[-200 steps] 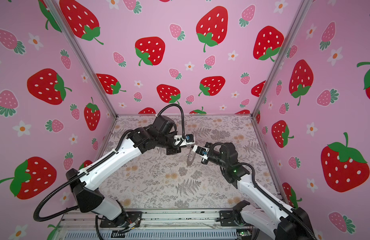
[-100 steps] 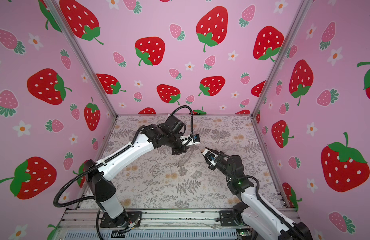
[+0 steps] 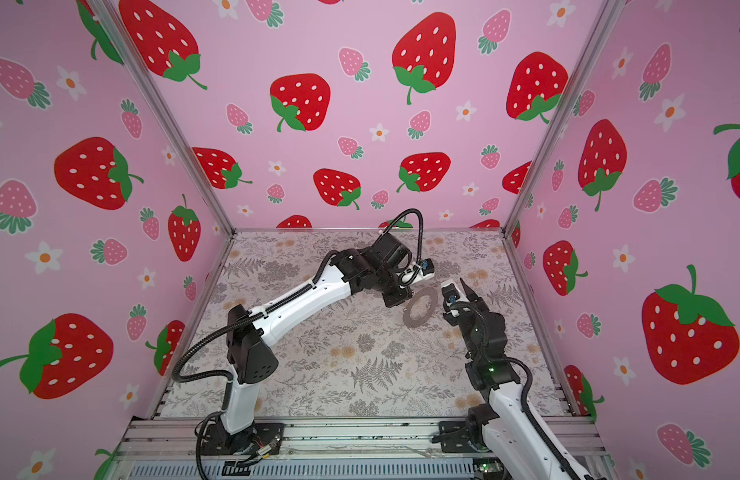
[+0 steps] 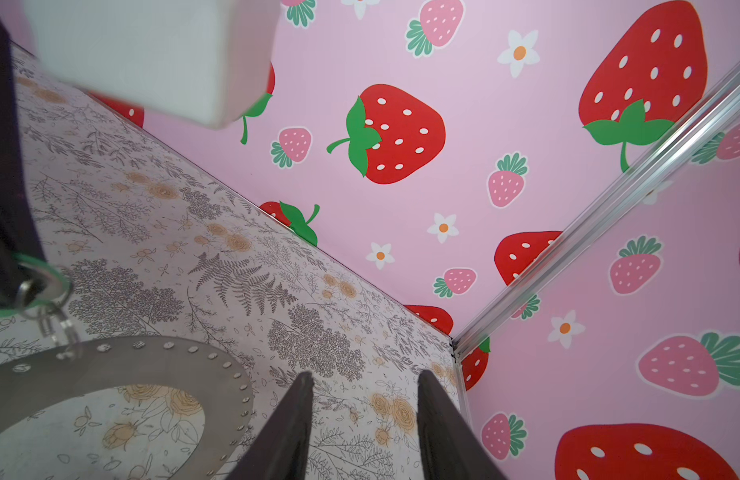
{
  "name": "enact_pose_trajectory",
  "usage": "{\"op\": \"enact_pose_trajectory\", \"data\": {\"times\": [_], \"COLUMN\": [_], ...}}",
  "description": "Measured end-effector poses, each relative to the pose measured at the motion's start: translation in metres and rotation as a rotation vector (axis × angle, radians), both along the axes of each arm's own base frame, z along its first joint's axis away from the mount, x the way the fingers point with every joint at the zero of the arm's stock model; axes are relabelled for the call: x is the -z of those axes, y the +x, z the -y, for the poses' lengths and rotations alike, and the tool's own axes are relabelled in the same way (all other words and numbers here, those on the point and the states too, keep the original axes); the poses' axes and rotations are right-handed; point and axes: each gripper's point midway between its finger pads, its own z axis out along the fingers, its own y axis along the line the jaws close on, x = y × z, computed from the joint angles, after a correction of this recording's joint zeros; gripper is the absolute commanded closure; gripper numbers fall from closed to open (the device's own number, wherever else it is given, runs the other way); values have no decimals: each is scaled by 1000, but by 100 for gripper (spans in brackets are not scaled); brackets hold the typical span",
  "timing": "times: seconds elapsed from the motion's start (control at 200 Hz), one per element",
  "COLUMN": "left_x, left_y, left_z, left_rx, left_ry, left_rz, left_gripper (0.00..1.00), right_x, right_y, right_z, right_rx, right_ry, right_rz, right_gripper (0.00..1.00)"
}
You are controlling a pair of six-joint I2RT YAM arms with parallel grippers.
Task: Put the keys on the keyring
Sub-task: 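Open the right gripper and pull it back from the plate, then lower the plate onto the table with the left gripper and release it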
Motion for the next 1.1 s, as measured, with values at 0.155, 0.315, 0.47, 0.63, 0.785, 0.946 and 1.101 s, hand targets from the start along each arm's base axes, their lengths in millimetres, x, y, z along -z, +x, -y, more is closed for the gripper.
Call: {"op": "enact_pose_trajectory", "data": {"times": [0.155,0.315,0.47,0.63,0.785,0.946,1.101], "left_x": [55,88,109,125,145,171,183], "left_y": [15,26,31,30,19,11,11], "left_z": [-36,-75,-108,-140,-161,-183,-195], "left_rx": [-90,-138,-139,-130,-123,-118,-123], "left_ry": [74,147,228,346,421,527,593], "left_rz": [-99,-151,-168,-192,-236,-269,-274], "left_gripper": [100,100,100,100,100,100,93], "right_x": [-2,-2,3,12,10,15,24], "right_y": [0,-2,-4,-5,-8,-7,-5], "right_z": [-3,-4,-6,-5,-4,-4,-5], "right_rx": [-15,-25,-37,-37,-37,-37,-38], "right_ry": [-4,3,16,11,7,-12,-31], "right_rz": [-4,-10,-25,-57,-51,-64,-95], "right_gripper": [56,57,58,59,59,59,59]}}
